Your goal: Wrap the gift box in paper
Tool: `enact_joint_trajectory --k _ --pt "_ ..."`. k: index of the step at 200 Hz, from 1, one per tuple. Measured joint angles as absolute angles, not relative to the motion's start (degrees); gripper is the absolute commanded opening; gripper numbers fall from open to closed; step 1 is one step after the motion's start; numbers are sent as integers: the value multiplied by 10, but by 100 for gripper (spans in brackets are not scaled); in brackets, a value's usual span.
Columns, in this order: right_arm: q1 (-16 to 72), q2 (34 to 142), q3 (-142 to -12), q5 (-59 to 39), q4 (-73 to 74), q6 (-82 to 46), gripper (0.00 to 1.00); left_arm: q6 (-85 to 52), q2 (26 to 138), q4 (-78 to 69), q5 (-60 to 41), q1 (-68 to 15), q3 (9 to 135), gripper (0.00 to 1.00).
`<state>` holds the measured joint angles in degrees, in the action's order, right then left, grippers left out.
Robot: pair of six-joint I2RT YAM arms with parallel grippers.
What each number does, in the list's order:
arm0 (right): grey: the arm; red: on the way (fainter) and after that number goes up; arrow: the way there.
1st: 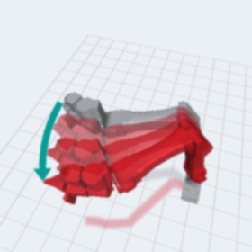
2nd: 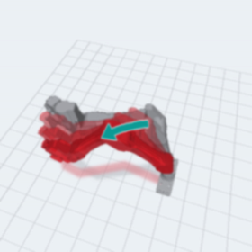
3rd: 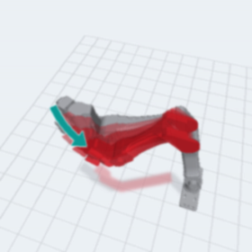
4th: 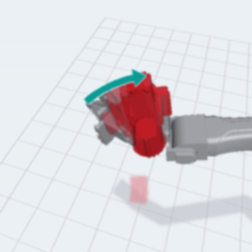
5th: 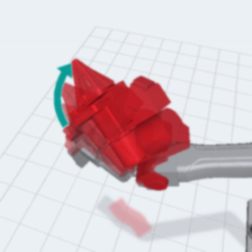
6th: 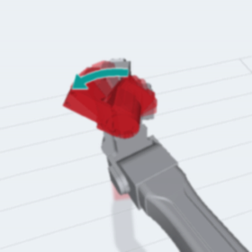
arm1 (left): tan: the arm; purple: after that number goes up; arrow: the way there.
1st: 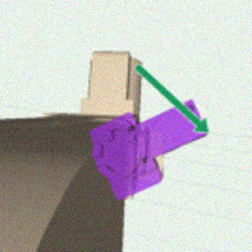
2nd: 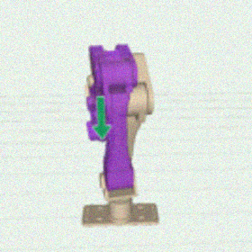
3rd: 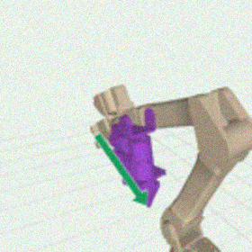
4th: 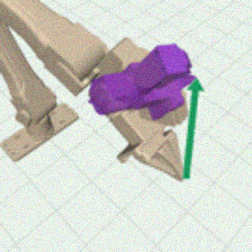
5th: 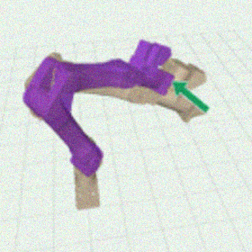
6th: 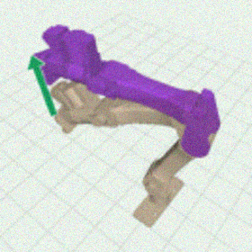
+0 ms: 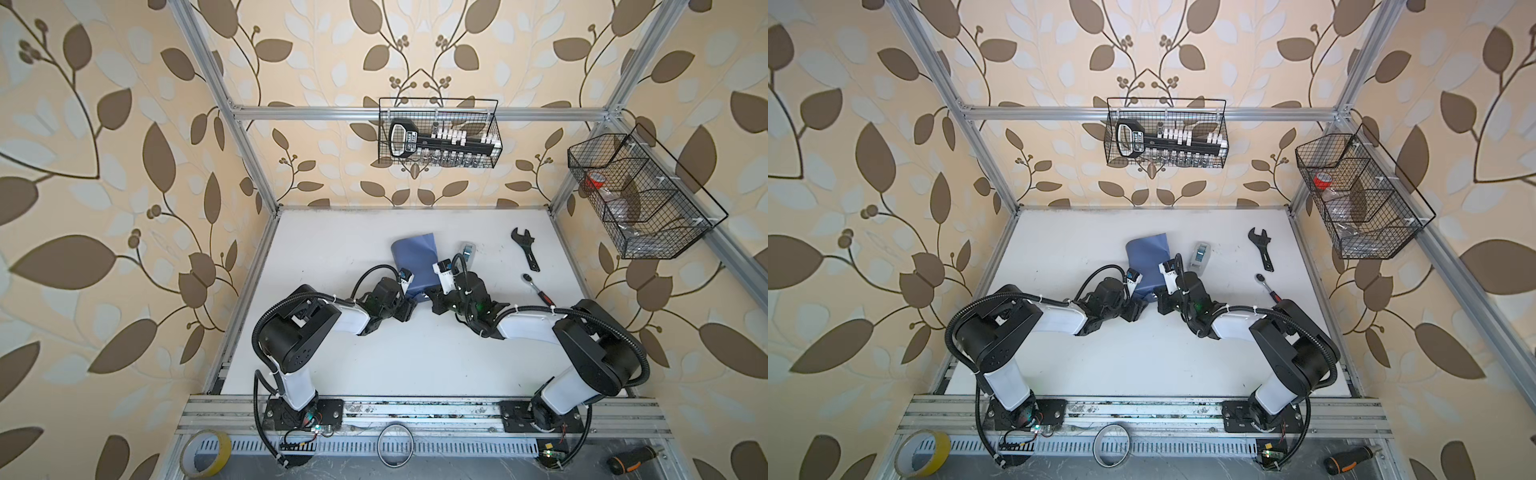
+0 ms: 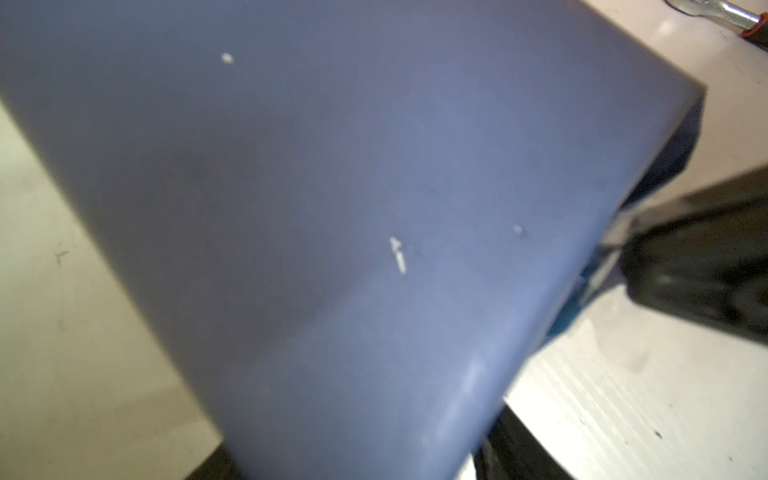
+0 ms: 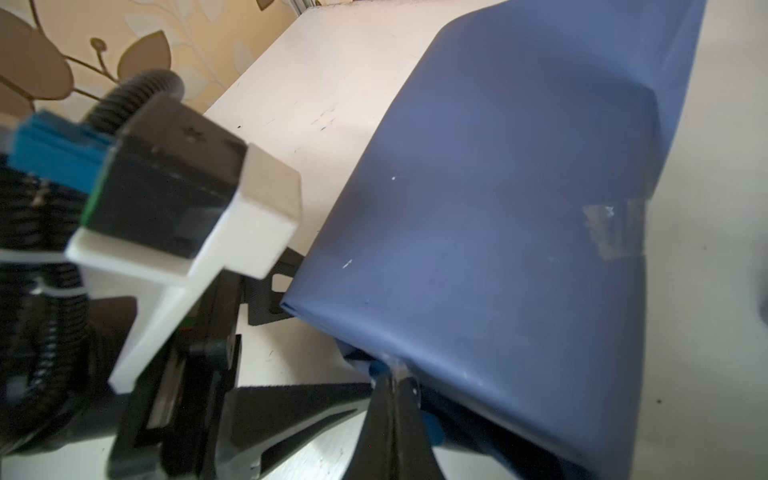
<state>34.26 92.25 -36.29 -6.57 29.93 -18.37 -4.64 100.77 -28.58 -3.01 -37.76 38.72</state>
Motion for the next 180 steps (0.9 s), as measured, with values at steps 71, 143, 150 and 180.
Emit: enact_joint_trajectory --k 71,143,150,180 --pt "342 905 -345 -79 304 -184 0 -46 1008 -286 -30 -378 387 66" --pt "346 919 -338 -81 312 -181 0 -46 1008 -286 -30 -378 387 66" --pt "344 923 -338 -81 311 -180 0 -46 1008 -286 -30 -378 387 66" --pt "334 935 -338 -81 313 -177 0 -46 1008 -286 -30 -378 387 66"
